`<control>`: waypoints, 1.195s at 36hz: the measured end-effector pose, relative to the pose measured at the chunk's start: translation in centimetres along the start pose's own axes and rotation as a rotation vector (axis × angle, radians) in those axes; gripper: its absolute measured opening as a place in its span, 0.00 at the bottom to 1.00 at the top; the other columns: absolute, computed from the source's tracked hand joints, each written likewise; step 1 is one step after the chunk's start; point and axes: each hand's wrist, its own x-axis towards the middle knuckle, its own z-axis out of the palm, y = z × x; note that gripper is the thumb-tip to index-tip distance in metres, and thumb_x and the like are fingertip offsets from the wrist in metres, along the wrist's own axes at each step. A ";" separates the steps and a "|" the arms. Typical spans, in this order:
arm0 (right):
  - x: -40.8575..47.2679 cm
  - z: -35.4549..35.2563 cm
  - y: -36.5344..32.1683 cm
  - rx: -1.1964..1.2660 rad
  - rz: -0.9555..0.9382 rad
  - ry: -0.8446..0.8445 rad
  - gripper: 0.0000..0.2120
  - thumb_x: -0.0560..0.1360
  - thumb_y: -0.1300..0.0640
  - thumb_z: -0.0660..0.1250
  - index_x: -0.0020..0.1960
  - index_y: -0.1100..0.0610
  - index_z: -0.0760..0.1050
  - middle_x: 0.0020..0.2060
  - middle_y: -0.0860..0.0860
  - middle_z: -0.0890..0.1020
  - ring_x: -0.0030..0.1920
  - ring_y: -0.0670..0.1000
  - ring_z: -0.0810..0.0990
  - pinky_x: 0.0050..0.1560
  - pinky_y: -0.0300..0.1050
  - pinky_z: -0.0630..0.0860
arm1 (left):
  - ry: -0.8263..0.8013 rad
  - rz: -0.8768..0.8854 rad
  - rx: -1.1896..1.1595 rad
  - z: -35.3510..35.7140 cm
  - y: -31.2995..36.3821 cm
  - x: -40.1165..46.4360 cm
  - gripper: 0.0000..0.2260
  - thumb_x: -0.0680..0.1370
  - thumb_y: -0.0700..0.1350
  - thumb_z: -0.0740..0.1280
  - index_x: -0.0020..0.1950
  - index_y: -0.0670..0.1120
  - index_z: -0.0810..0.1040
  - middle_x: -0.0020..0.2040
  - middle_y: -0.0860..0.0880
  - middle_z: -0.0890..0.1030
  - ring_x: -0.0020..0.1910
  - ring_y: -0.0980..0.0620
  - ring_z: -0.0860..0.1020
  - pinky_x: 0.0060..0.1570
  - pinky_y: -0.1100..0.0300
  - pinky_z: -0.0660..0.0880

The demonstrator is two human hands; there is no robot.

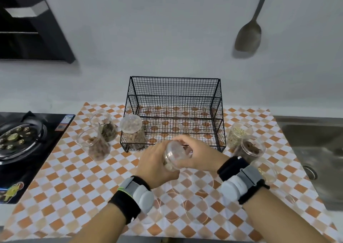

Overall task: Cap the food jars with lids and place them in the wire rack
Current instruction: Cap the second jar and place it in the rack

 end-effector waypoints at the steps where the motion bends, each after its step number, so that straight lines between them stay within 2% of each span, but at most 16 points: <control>1: 0.2 0.1 0.0 -0.003 0.030 0.029 0.30 0.74 0.38 0.73 0.71 0.45 0.69 0.57 0.40 0.77 0.49 0.40 0.78 0.51 0.41 0.78 | 0.003 0.003 0.000 0.0 -0.1 0.1 0.39 0.60 0.62 0.77 0.68 0.58 0.70 0.52 0.61 0.76 0.50 0.57 0.75 0.54 0.54 0.74; 5: 1.2 0.7 -0.5 -0.201 0.205 0.141 0.33 0.74 0.25 0.59 0.59 0.53 0.76 0.43 0.46 0.82 0.41 0.47 0.81 0.41 0.44 0.77 | -0.010 0.006 0.002 0.0 -0.5 0.3 0.39 0.60 0.62 0.76 0.68 0.58 0.70 0.54 0.62 0.76 0.52 0.57 0.74 0.56 0.54 0.72; 7: 1.5 0.5 -0.6 -0.209 0.245 0.055 0.43 0.71 0.20 0.55 0.67 0.53 0.73 0.55 0.47 0.82 0.49 0.48 0.82 0.46 0.45 0.78 | -0.024 0.012 0.022 -0.2 -1.0 0.4 0.40 0.60 0.64 0.75 0.70 0.58 0.68 0.55 0.62 0.75 0.53 0.56 0.74 0.57 0.54 0.72; 11: 1.3 -0.6 -1.0 -0.047 0.078 -0.108 0.40 0.71 0.34 0.73 0.78 0.41 0.59 0.71 0.41 0.70 0.63 0.44 0.76 0.60 0.46 0.78 | -0.027 0.015 0.008 -0.8 -1.5 0.6 0.39 0.60 0.63 0.75 0.68 0.58 0.69 0.52 0.61 0.75 0.50 0.57 0.74 0.53 0.55 0.73; 15: 1.9 0.4 -1.2 -0.159 0.114 0.022 0.32 0.70 0.31 0.69 0.68 0.47 0.72 0.54 0.45 0.81 0.44 0.43 0.79 0.49 0.44 0.80 | -0.049 0.024 0.020 -0.8 -1.8 0.8 0.41 0.59 0.64 0.75 0.70 0.57 0.68 0.53 0.61 0.75 0.51 0.55 0.74 0.54 0.54 0.73; 18: 2.7 1.3 -0.9 -0.203 0.222 0.117 0.39 0.67 0.19 0.57 0.44 0.56 0.76 0.34 0.50 0.77 0.33 0.50 0.73 0.36 0.48 0.70 | -0.066 0.021 0.001 -0.8 -2.2 0.8 0.42 0.60 0.65 0.73 0.72 0.55 0.68 0.57 0.59 0.76 0.54 0.54 0.75 0.58 0.51 0.73; 20: 2.8 1.1 -0.8 -0.207 0.257 0.062 0.47 0.65 0.15 0.52 0.54 0.57 0.77 0.43 0.49 0.81 0.42 0.51 0.78 0.41 0.45 0.73 | -0.066 0.023 -0.004 -1.0 -2.5 0.7 0.42 0.60 0.66 0.72 0.72 0.55 0.69 0.57 0.59 0.77 0.55 0.54 0.75 0.58 0.50 0.73; 23: 2.2 0.2 -1.2 -0.109 0.193 -0.121 0.48 0.68 0.26 0.70 0.80 0.44 0.58 0.74 0.44 0.70 0.64 0.47 0.77 0.63 0.47 0.76 | -0.055 0.019 -0.016 -1.2 -2.5 0.8 0.40 0.60 0.67 0.72 0.70 0.56 0.70 0.56 0.60 0.78 0.54 0.54 0.76 0.57 0.51 0.73; 26: 2.2 0.5 -1.3 -0.136 0.145 -0.086 0.39 0.69 0.32 0.74 0.73 0.44 0.65 0.63 0.43 0.77 0.52 0.43 0.80 0.53 0.44 0.80 | -0.055 0.028 -0.015 -1.3 -2.5 1.0 0.40 0.59 0.65 0.73 0.70 0.58 0.68 0.54 0.60 0.77 0.51 0.55 0.75 0.55 0.52 0.73; 29: 2.9 1.2 -1.4 -0.173 0.260 0.067 0.39 0.71 0.21 0.58 0.59 0.56 0.75 0.43 0.46 0.83 0.39 0.51 0.83 0.39 0.42 0.76 | -0.065 0.029 -0.001 -1.2 -2.5 1.1 0.40 0.59 0.64 0.74 0.69 0.59 0.67 0.54 0.60 0.77 0.52 0.54 0.75 0.55 0.51 0.73; 31: 2.9 0.8 -1.3 -0.187 0.304 0.013 0.47 0.69 0.18 0.52 0.69 0.55 0.70 0.48 0.49 0.83 0.40 0.49 0.82 0.43 0.44 0.78 | -0.073 0.029 0.000 -1.1 -2.6 1.3 0.41 0.59 0.64 0.74 0.70 0.58 0.66 0.56 0.60 0.77 0.53 0.54 0.76 0.57 0.52 0.73; 34: 2.5 -0.2 -1.4 -0.132 0.154 -0.131 0.44 0.72 0.26 0.66 0.80 0.40 0.53 0.67 0.45 0.74 0.51 0.41 0.79 0.52 0.43 0.79 | -0.079 0.023 -0.011 -1.4 -2.7 1.5 0.43 0.59 0.65 0.74 0.72 0.56 0.66 0.57 0.59 0.77 0.55 0.54 0.75 0.58 0.55 0.72; 36: 2.5 0.0 -1.6 -0.160 0.116 -0.086 0.39 0.74 0.31 0.68 0.79 0.42 0.59 0.65 0.43 0.75 0.49 0.37 0.76 0.47 0.38 0.74 | -0.088 0.022 -0.016 -1.5 -2.5 1.6 0.44 0.59 0.65 0.74 0.73 0.56 0.66 0.58 0.59 0.76 0.57 0.54 0.75 0.59 0.55 0.70; 39: 3.4 1.6 -1.3 -0.269 0.229 0.138 0.39 0.74 0.22 0.53 0.65 0.53 0.75 0.47 0.46 0.82 0.43 0.45 0.79 0.44 0.43 0.76 | -0.075 0.025 -0.048 -1.8 -2.3 1.7 0.41 0.59 0.64 0.75 0.70 0.58 0.68 0.57 0.60 0.77 0.56 0.54 0.75 0.60 0.53 0.71; 41: 3.4 1.9 -1.1 -0.199 0.276 0.129 0.43 0.73 0.19 0.49 0.65 0.53 0.74 0.54 0.47 0.84 0.51 0.52 0.84 0.54 0.51 0.81 | -0.061 0.037 -0.060 -2.0 -2.1 1.9 0.40 0.60 0.64 0.74 0.70 0.57 0.68 0.56 0.61 0.76 0.55 0.56 0.75 0.59 0.53 0.71; 43: 2.8 1.2 -1.7 -0.076 0.199 -0.070 0.43 0.73 0.23 0.59 0.80 0.45 0.57 0.70 0.42 0.72 0.69 0.50 0.75 0.63 0.47 0.75 | -0.058 0.036 -0.075 -2.3 -2.0 2.0 0.41 0.60 0.66 0.73 0.71 0.56 0.68 0.57 0.62 0.75 0.55 0.57 0.74 0.58 0.55 0.70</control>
